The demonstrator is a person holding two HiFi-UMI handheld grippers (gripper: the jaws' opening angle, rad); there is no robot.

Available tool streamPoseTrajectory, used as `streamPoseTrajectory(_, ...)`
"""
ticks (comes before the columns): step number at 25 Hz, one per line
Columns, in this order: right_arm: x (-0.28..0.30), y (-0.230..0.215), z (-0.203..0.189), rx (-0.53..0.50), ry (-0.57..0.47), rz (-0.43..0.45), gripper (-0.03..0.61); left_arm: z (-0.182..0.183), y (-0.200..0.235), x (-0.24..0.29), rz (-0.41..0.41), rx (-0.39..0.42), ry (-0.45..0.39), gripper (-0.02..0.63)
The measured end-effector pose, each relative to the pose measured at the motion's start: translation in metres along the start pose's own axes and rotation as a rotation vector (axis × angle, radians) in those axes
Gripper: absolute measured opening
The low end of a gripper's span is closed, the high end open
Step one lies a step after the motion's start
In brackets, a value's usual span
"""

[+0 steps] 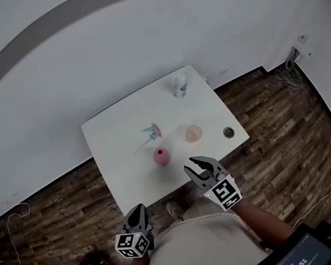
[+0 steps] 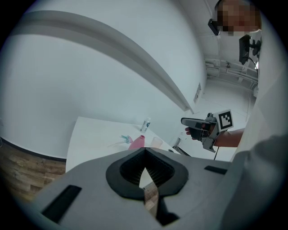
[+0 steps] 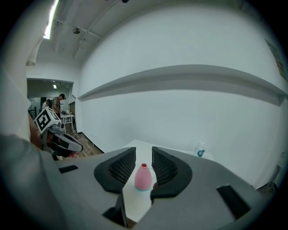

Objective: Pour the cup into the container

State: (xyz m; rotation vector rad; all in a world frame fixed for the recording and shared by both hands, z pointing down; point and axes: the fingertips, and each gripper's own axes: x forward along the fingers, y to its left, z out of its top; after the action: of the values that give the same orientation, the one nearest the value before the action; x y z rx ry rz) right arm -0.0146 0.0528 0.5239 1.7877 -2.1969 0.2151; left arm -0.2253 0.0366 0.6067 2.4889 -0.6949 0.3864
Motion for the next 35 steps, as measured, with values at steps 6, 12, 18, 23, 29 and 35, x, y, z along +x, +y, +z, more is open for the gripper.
streamPoseTrajectory(6,-0.007,0.001,-0.001,-0.009,-0.021,0.026,0.097,-0.008,-0.010,0.009,-0.001,0.013,0.034,0.011)
streamPoseTrajectory(12,-0.042,-0.019,-0.010,-0.019,-0.032,0.022,0.098,-0.011,-0.046,0.029,-0.012,0.044,0.044,0.011)
streamPoseTrajectory(18,-0.079,-0.050,-0.014,-0.022,-0.041,0.017,0.098,-0.007,-0.095,0.046,-0.009,0.053,0.032,0.011)
streamPoseTrajectory(23,-0.114,-0.070,-0.020,-0.012,-0.054,0.021,0.120,-0.015,-0.138,0.051,-0.004,0.057,0.032,0.011)
streamPoseTrajectory(29,-0.158,-0.081,-0.039,0.009,-0.063,0.020,0.147,-0.035,-0.177,0.047,0.012,0.067,0.040,0.011)
streamPoseTrajectory(35,-0.216,-0.083,-0.067,0.029,-0.061,0.009,0.164,-0.069,-0.224,0.029,0.033,0.070,0.066,0.011)
